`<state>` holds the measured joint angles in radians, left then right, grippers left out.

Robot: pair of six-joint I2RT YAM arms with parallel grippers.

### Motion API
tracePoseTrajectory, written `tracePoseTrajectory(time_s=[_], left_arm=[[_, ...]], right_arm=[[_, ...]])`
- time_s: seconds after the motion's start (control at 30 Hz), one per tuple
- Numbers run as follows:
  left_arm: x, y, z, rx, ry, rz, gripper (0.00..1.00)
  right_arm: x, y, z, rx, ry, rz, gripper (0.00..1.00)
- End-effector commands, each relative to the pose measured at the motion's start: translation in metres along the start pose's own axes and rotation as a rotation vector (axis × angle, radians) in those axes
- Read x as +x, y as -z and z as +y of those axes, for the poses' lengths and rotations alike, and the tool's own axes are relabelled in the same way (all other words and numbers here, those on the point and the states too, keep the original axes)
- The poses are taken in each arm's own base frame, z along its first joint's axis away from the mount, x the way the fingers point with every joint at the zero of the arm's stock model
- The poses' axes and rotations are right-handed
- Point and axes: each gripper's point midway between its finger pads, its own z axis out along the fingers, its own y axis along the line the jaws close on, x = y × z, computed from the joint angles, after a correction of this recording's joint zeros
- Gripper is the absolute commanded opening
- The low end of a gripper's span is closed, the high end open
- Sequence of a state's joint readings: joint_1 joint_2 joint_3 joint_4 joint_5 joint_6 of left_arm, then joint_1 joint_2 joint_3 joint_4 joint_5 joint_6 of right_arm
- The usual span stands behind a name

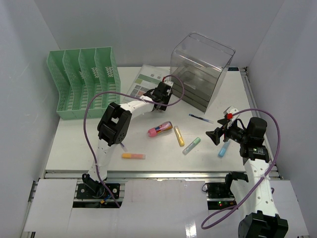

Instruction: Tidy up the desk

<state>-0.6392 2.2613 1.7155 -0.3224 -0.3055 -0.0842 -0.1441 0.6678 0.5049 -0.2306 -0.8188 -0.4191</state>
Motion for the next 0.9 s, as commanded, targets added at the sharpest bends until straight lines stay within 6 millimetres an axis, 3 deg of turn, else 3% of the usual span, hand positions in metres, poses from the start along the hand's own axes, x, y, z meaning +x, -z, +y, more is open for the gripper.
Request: tracePoseTrajectory(time_s=[0.0,0.1,0.3,0.53,0.63,0.87], left_arm=[[0.007,0.003,0.003,-0.02,-0.018,0.013,0.5],[0.015,0.004,0.004,-0.025,-0.022,0.026,0.36],[0.022,0.008,0.006,-0.021,-0.035,0.036,0.2],[-0.006,0.027,0.019,-0.021,0.0,-0.025,0.01],[-0.028,0.043,0.029,-0.011,0.052,-0.067,0.0],[-0.055,0.066,0.067,0.089,0.303,-0.089,0.0]], right_arm=[[-0.017,0.003,-0.004,0.004,0.031,-0.033,0.9],[-0.017,0.003,-0.004,0.004,0.03,-0.035,0.9],[-0.017,0.003,-0.003,0.0,0.024,-0.036,0.9],[-0.017,0.004,-0.001,-0.009,0.022,-0.042,0.9],[-0.018,0.004,-0.001,-0.012,0.02,-0.044,0.9],[-0.018,0.004,0.001,-0.02,0.02,-0.047,0.9]])
